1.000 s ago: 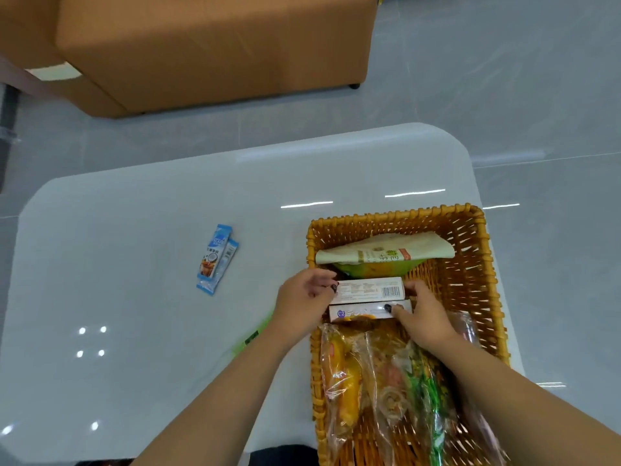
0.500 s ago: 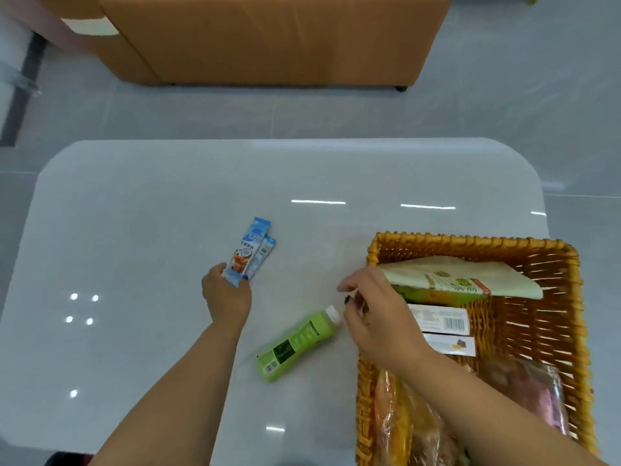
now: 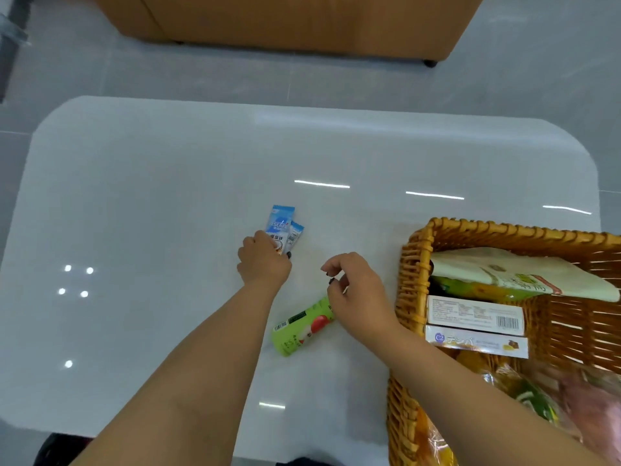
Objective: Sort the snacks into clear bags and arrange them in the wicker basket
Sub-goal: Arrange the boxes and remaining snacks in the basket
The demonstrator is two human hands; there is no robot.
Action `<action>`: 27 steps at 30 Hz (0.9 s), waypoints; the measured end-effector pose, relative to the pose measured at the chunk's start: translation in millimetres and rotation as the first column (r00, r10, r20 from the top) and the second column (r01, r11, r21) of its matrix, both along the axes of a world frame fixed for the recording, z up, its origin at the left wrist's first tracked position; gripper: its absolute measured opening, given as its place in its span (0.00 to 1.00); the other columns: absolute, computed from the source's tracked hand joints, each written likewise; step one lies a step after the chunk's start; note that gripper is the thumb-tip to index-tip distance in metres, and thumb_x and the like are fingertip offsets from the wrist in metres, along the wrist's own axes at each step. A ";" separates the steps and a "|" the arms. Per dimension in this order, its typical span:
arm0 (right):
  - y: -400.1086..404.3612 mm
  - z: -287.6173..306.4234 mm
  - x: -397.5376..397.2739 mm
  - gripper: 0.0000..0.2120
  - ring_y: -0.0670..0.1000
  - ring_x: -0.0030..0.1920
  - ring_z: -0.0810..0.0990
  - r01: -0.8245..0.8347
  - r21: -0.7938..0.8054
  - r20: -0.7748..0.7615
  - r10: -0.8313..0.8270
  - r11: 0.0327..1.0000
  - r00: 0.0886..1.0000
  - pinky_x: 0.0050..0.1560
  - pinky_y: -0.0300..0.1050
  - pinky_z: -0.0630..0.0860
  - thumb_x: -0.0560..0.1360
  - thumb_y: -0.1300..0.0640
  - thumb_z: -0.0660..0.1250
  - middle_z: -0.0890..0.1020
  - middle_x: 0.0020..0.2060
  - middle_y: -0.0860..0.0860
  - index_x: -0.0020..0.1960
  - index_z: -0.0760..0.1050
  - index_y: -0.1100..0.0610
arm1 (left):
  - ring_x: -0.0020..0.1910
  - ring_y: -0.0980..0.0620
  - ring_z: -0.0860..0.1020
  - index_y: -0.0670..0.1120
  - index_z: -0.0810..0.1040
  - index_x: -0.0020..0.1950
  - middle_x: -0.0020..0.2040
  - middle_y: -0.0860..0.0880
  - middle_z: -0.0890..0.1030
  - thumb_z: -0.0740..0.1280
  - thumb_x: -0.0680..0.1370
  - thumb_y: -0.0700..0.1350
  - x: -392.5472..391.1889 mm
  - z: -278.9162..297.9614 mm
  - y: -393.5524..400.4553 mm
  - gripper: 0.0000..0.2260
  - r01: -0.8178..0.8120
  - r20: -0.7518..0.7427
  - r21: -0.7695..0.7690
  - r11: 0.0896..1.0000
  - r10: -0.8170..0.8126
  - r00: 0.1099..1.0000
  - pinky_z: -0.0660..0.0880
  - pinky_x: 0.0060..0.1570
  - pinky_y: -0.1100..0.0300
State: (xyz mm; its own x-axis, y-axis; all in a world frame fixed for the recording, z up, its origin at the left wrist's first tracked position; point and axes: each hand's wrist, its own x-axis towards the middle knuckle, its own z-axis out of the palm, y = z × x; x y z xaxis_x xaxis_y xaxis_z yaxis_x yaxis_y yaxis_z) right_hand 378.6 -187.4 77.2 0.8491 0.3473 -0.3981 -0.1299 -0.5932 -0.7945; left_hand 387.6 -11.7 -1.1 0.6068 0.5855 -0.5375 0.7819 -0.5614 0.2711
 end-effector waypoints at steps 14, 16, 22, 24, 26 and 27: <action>-25.3 22.4 16.1 0.09 0.52 0.39 0.78 0.228 0.080 -0.283 -0.197 0.970 0.939 0.39 0.40 0.76 0.75 0.63 0.65 0.78 0.42 0.47 0.49 0.76 0.49 | 0.44 0.60 0.79 0.47 0.66 0.52 0.53 0.52 0.77 0.73 0.75 0.39 -31.1 83.5 -37.1 0.16 -0.310 0.214 -0.634 0.708 0.546 0.810 0.78 0.34 0.66; -30.0 31.1 14.2 0.08 0.56 0.42 0.80 0.259 0.100 -0.326 -0.214 0.961 0.921 0.44 0.49 0.78 0.75 0.59 0.68 0.79 0.42 0.49 0.51 0.75 0.49 | 0.45 0.57 0.82 0.48 0.67 0.50 0.53 0.52 0.79 0.72 0.75 0.38 -32.9 102.1 -52.0 0.14 -0.280 0.224 -0.698 0.659 0.572 0.789 0.78 0.34 0.66; -55.2 45.9 -5.2 0.11 0.43 0.40 0.81 0.306 0.157 -0.218 -0.269 0.939 0.938 0.42 0.47 0.81 0.74 0.55 0.71 0.79 0.42 0.43 0.51 0.70 0.46 | 0.41 0.53 0.85 0.43 0.69 0.55 0.52 0.45 0.83 0.68 0.77 0.35 -16.4 131.2 -106.8 0.11 -0.237 0.141 -0.863 0.446 0.663 0.735 0.80 0.35 0.61; -68.5 49.5 -12.4 0.09 0.46 0.42 0.82 0.381 0.174 -0.163 -0.355 0.908 0.920 0.42 0.52 0.81 0.76 0.56 0.69 0.80 0.43 0.43 0.48 0.69 0.47 | 0.47 0.49 0.85 0.44 0.71 0.53 0.54 0.44 0.83 0.70 0.76 0.36 -13.5 132.4 -128.5 0.11 -0.208 0.173 -0.858 0.469 0.647 0.743 0.81 0.42 0.54; -84.5 57.2 -18.2 0.09 0.49 0.40 0.82 0.458 0.195 -0.109 -0.445 0.867 0.889 0.38 0.53 0.80 0.77 0.59 0.66 0.79 0.41 0.43 0.48 0.68 0.48 | 0.50 0.48 0.84 0.46 0.76 0.51 0.54 0.44 0.84 0.73 0.74 0.38 -13.0 136.6 -148.7 0.10 -0.221 0.217 -0.829 0.514 0.659 0.720 0.81 0.47 0.52; -92.7 63.0 -20.4 0.09 0.50 0.39 0.81 0.493 0.220 -0.098 -0.484 0.842 0.870 0.35 0.53 0.79 0.78 0.60 0.65 0.79 0.40 0.43 0.48 0.67 0.49 | 0.50 0.49 0.84 0.48 0.79 0.50 0.53 0.45 0.84 0.74 0.73 0.39 -13.2 140.6 -158.4 0.09 -0.227 0.244 -0.814 0.535 0.668 0.703 0.81 0.47 0.53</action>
State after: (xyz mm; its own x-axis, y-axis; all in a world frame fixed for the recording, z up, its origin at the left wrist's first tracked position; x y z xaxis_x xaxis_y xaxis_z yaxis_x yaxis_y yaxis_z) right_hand 358.2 -280.0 140.2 0.9190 -0.0231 -0.3936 -0.3868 -0.2462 -0.8887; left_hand 374.4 -170.2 139.5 0.6562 0.4415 -0.6119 0.4938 0.3619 0.7907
